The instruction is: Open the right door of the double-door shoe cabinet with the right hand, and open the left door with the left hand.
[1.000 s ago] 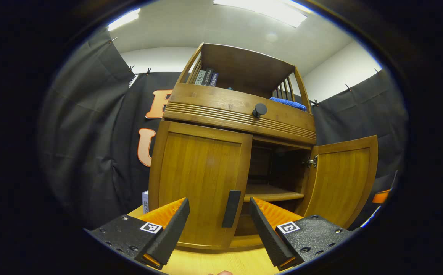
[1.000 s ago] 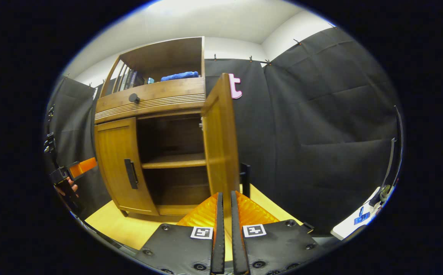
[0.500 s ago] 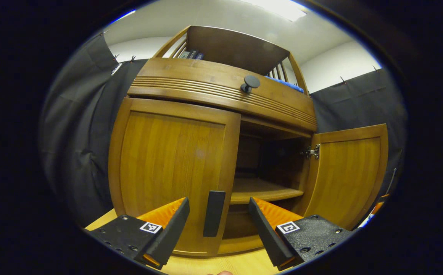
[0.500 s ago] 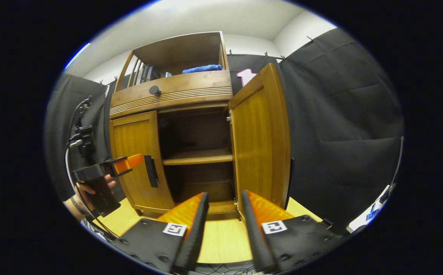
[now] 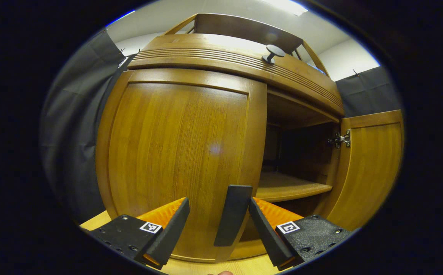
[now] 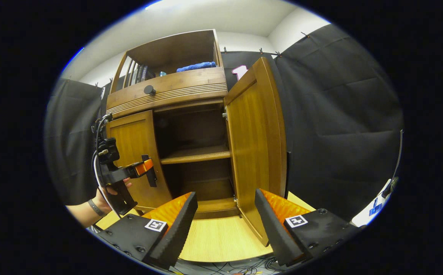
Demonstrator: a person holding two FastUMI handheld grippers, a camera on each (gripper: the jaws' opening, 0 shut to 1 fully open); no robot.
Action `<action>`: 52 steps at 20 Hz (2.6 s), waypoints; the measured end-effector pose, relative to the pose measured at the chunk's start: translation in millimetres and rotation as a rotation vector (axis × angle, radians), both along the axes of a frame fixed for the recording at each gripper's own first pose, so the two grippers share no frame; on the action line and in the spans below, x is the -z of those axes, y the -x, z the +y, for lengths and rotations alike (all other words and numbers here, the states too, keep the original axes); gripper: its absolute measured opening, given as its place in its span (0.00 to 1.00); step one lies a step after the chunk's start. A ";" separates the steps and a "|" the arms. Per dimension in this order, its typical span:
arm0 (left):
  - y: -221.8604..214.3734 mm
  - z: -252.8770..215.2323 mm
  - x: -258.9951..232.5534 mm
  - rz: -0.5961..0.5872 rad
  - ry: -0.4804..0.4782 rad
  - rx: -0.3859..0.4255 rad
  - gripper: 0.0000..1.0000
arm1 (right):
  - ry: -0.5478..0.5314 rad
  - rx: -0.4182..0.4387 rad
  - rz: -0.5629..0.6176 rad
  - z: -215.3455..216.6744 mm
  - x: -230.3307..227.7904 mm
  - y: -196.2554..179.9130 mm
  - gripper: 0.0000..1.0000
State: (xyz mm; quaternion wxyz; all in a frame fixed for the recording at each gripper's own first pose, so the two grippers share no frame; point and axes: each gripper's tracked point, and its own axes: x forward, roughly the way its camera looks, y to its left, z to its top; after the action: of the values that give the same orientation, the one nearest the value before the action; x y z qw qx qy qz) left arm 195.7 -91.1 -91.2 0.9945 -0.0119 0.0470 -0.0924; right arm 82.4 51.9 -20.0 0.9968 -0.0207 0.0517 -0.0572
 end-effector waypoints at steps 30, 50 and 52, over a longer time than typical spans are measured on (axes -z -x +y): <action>141.5 67.8 -21.3 0.076 -0.070 -0.064 0.28 | 0.009 -0.074 -0.003 30.2 4.8 -9.3 0.89; 178.4 197.9 -57.4 -0.054 -0.029 -0.167 0.19 | -0.023 -0.202 0.045 52.0 30.2 -39.8 0.89; 179.2 208.7 -59.5 -0.056 -0.023 -0.140 0.19 | -0.024 -0.200 0.054 51.3 34.4 -41.2 0.89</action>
State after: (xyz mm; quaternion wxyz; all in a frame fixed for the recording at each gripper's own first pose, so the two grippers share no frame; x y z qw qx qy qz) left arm 16.6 117.6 -31.7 0.9996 -0.0009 0.0192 -0.0224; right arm 123.6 103.2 -54.5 0.9960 -0.0153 0.0767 0.0436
